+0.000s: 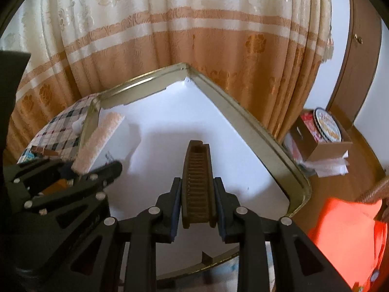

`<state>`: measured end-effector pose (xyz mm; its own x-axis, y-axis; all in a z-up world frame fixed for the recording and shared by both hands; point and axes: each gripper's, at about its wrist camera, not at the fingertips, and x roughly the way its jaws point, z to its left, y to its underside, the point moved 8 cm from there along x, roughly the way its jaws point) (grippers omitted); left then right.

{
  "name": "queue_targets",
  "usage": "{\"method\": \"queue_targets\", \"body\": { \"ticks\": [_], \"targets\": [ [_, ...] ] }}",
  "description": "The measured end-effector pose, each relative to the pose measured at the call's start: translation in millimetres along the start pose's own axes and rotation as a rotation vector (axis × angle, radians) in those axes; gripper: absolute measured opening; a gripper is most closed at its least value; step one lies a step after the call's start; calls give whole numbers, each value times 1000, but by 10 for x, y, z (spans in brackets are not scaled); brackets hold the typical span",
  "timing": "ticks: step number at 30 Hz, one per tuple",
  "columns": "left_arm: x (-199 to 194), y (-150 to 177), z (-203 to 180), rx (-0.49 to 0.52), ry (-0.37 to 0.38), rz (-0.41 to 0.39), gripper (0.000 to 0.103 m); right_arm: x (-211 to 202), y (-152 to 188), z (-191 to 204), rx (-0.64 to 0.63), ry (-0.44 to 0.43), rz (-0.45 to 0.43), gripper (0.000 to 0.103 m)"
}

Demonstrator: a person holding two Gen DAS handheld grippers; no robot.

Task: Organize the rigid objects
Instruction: 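Lower the pink box and brush into the tray and open both grippers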

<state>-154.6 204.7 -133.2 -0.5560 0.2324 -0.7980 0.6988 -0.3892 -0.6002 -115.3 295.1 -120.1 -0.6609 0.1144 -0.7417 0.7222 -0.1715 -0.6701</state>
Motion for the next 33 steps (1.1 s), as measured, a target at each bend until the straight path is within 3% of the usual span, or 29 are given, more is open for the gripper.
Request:
{"method": "queue_targets", "body": {
  "ticks": [7,11,14,18,20,23,24,25,26,29,33],
  "targets": [
    [-95,26,111,17,23,2,25,-125,117,163,54,6,52,28],
    [-93,41,77,49,17,-12,25,-175,150,174,49,56,50,28],
    [-101,10,44,26,68,-32,25,-150,112,135,33,71,15,28],
    [-258,-76,19,39,62,-96,26,-103,86,141,22,19,-1,28],
    [-383,-97,38,26,77,-126,32,-135,72,153,46,-28,3,28],
    [-561,-119,203,-67,89,-170,68,-350,-1,148,82,-45,-79,37],
    [-634,-108,295,-112,92,-184,83,-427,-19,176,78,-52,-109,55],
    [-700,-87,381,-145,85,-202,89,-494,-27,213,72,-67,-135,73],
    [-778,-52,476,-174,69,-226,90,-568,-24,250,66,-73,-163,77],
    [-972,83,731,-222,1,-267,92,-774,35,322,59,-59,-243,78],
    [-1145,347,1007,-262,-100,-296,98,-834,196,425,85,-89,-250,78]
  ]
}}
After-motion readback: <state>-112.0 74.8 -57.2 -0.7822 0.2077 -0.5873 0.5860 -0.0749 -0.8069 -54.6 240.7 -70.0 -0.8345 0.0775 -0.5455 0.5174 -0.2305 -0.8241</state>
